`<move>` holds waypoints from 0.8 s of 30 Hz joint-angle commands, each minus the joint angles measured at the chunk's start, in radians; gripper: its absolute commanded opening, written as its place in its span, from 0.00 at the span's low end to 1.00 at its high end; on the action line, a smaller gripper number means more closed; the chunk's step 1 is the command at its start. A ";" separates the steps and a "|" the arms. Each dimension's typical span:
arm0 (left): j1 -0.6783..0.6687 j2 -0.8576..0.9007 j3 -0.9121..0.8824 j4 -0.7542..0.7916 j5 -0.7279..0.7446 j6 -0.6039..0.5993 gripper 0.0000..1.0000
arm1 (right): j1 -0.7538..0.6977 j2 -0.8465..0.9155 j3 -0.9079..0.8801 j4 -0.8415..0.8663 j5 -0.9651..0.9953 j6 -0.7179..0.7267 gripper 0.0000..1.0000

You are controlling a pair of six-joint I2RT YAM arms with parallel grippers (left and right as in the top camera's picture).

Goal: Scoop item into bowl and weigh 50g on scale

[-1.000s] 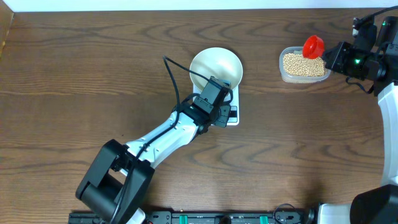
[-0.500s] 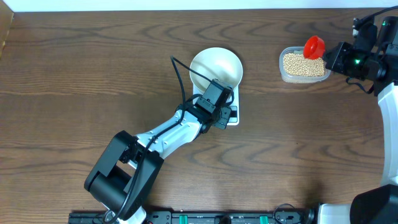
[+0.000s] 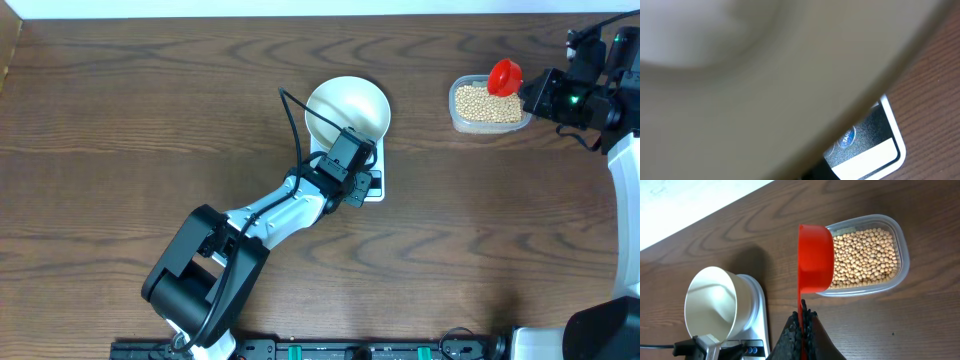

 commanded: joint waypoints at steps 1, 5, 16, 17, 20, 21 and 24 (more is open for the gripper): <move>-0.001 0.020 -0.003 0.003 -0.020 0.021 0.07 | -0.003 -0.001 0.014 -0.001 0.008 -0.016 0.01; -0.001 0.020 -0.003 0.002 -0.019 0.020 0.07 | -0.003 -0.001 0.014 -0.001 0.008 -0.016 0.01; -0.001 0.021 -0.003 -0.029 -0.009 0.020 0.07 | -0.003 -0.001 0.014 -0.001 0.008 -0.019 0.01; -0.001 0.021 -0.003 -0.028 -0.009 0.020 0.07 | -0.003 -0.001 0.014 -0.001 0.008 -0.019 0.01; -0.001 0.021 -0.003 -0.024 -0.008 0.013 0.07 | -0.003 -0.001 0.014 -0.001 0.008 -0.023 0.01; -0.001 0.020 -0.003 -0.024 -0.007 0.013 0.07 | -0.003 -0.001 0.014 -0.001 0.008 -0.023 0.01; -0.002 0.021 -0.003 -0.025 -0.005 0.013 0.07 | -0.003 -0.001 0.014 -0.001 0.008 -0.023 0.01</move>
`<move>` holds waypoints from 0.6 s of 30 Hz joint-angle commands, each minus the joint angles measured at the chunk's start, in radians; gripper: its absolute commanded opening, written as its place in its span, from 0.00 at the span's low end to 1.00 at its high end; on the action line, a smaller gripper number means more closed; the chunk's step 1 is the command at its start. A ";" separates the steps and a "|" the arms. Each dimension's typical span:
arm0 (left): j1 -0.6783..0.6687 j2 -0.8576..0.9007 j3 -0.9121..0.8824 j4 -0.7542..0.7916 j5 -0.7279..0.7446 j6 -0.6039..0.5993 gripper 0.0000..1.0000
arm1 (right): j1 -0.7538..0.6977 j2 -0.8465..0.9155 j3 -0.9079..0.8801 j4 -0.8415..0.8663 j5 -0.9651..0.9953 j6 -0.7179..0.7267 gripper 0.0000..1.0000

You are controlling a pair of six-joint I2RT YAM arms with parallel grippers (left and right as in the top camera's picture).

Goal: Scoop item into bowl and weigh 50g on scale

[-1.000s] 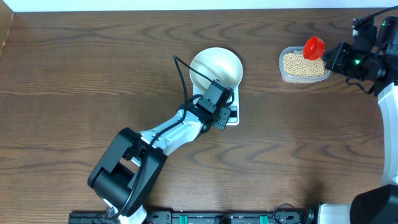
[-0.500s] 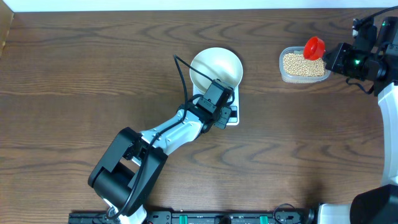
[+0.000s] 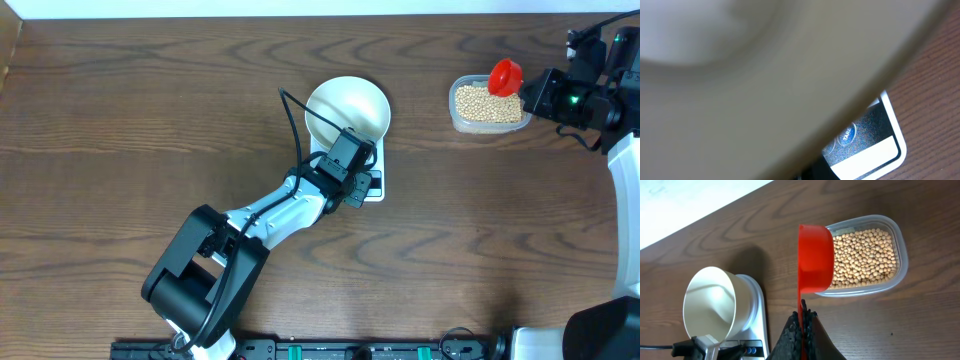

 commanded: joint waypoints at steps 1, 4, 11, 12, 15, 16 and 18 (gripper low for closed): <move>-0.002 0.020 -0.003 -0.014 -0.004 0.013 0.07 | -0.003 -0.001 0.014 -0.001 0.004 -0.019 0.01; -0.002 0.020 -0.003 -0.014 -0.001 0.013 0.07 | -0.003 -0.001 0.014 -0.001 0.005 -0.019 0.01; -0.002 0.019 -0.003 -0.009 -0.001 0.001 0.07 | -0.003 -0.001 0.014 -0.001 0.005 -0.019 0.01; -0.002 0.020 -0.003 -0.007 -0.001 -0.003 0.07 | -0.003 -0.001 0.014 0.000 0.005 -0.018 0.01; -0.002 0.019 -0.003 -0.002 -0.001 -0.007 0.07 | -0.003 -0.001 0.014 -0.001 0.005 -0.018 0.01; -0.002 0.019 -0.003 -0.003 -0.001 -0.009 0.07 | -0.003 -0.001 0.014 -0.001 0.005 -0.019 0.01; -0.002 0.020 -0.003 -0.003 0.009 -0.010 0.07 | -0.003 -0.001 0.014 -0.001 0.005 -0.019 0.01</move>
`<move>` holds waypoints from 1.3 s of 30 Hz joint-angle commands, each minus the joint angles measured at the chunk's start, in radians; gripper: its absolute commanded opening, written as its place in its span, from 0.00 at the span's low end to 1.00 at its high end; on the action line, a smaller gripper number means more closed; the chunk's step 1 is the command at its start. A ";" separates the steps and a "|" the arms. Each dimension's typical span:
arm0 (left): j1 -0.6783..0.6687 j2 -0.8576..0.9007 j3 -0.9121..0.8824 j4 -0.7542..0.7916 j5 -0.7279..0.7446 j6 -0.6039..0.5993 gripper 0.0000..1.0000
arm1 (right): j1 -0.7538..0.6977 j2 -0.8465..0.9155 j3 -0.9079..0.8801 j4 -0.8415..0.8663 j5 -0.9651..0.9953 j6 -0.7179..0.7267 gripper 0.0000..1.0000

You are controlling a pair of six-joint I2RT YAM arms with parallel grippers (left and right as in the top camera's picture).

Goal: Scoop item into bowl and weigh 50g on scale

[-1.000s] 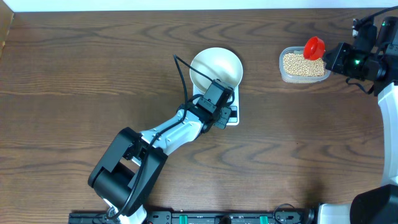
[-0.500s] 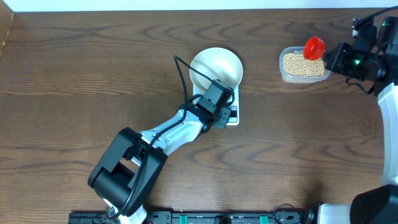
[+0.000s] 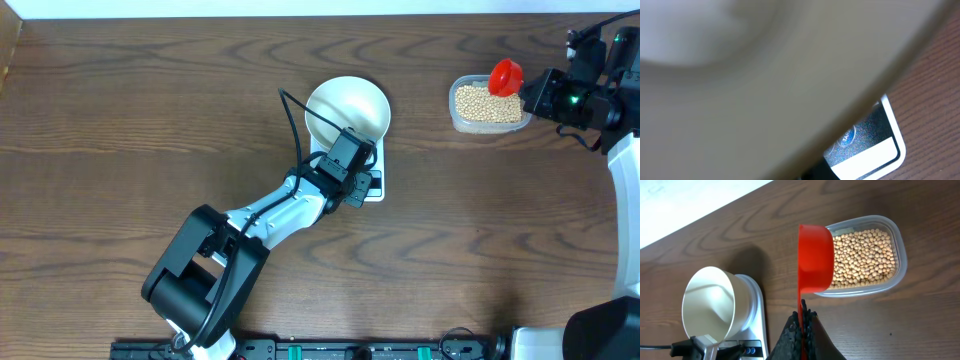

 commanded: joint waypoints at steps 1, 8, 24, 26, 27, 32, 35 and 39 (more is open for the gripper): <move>-0.002 0.019 -0.003 -0.007 0.021 -0.005 0.07 | -0.003 -0.001 0.014 -0.001 0.002 -0.015 0.01; -0.002 0.020 -0.003 -0.009 0.032 -0.006 0.07 | -0.003 -0.001 0.014 -0.001 0.007 -0.015 0.01; -0.001 0.047 -0.003 -0.021 0.031 -0.009 0.07 | -0.003 -0.001 0.014 -0.002 0.009 -0.015 0.01; -0.001 0.061 -0.003 -0.021 0.031 -0.016 0.07 | -0.003 -0.001 0.014 -0.002 0.009 -0.015 0.01; -0.001 0.071 -0.003 -0.021 0.031 -0.017 0.07 | -0.003 -0.001 0.014 -0.002 0.009 -0.015 0.01; -0.001 0.108 -0.003 -0.023 0.031 -0.032 0.07 | -0.003 -0.001 0.014 -0.002 0.009 -0.015 0.01; -0.001 0.109 -0.003 -0.023 0.030 -0.031 0.07 | -0.003 -0.001 0.014 -0.002 0.009 -0.015 0.01; 0.000 0.109 -0.003 -0.040 -0.003 -0.036 0.07 | -0.003 -0.001 0.014 -0.002 0.009 -0.015 0.01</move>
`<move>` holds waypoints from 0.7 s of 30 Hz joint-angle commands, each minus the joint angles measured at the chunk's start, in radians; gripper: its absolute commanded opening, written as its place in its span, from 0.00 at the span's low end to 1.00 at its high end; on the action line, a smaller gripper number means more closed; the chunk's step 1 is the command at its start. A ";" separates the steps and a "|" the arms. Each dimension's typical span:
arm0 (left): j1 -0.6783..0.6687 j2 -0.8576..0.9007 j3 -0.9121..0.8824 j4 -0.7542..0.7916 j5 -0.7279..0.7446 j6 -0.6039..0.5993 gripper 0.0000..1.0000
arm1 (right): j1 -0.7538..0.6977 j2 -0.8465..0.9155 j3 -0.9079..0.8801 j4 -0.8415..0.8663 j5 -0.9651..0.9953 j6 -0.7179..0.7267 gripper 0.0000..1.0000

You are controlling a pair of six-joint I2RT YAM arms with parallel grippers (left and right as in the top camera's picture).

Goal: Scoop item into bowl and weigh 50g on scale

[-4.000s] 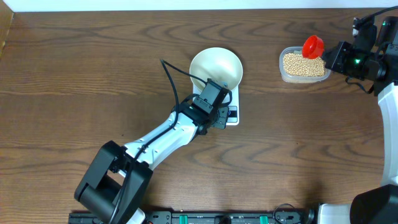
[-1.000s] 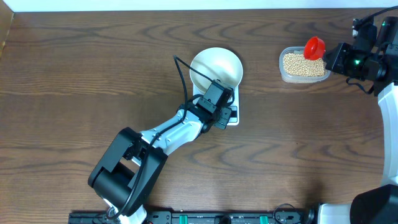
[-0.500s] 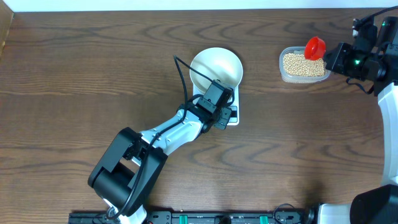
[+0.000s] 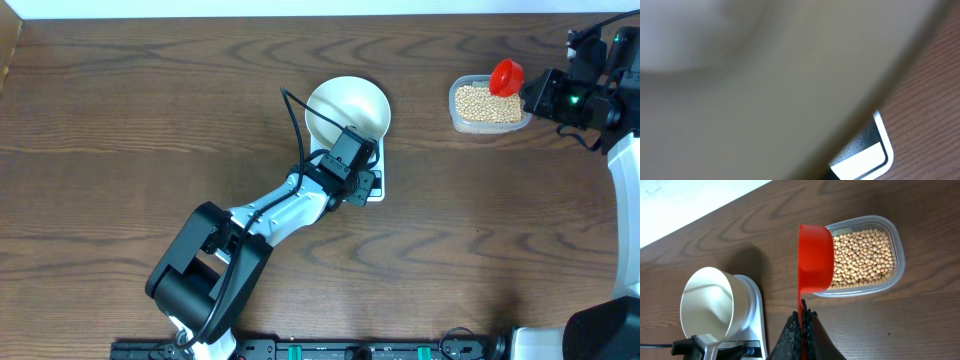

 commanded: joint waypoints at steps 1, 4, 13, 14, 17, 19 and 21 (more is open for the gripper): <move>0.001 0.085 -0.025 -0.041 -0.050 -0.019 0.07 | -0.003 -0.001 0.014 -0.002 0.002 -0.015 0.01; 0.002 0.085 -0.025 -0.067 -0.110 -0.043 0.07 | -0.003 -0.001 0.014 -0.003 0.002 -0.015 0.01; 0.002 0.085 -0.025 -0.082 -0.175 -0.092 0.07 | -0.003 -0.001 0.014 -0.005 0.002 -0.019 0.01; 0.002 0.085 -0.025 -0.082 -0.174 -0.092 0.07 | -0.003 -0.001 0.014 -0.005 0.002 -0.019 0.01; 0.002 0.085 -0.025 -0.087 -0.173 -0.092 0.07 | -0.003 -0.001 0.014 -0.005 0.002 -0.019 0.01; 0.002 0.085 -0.025 -0.097 -0.174 -0.097 0.07 | -0.003 -0.001 0.014 -0.005 0.002 -0.019 0.01; 0.002 0.085 -0.025 -0.114 -0.174 -0.099 0.07 | -0.003 -0.001 0.014 -0.005 0.002 -0.019 0.01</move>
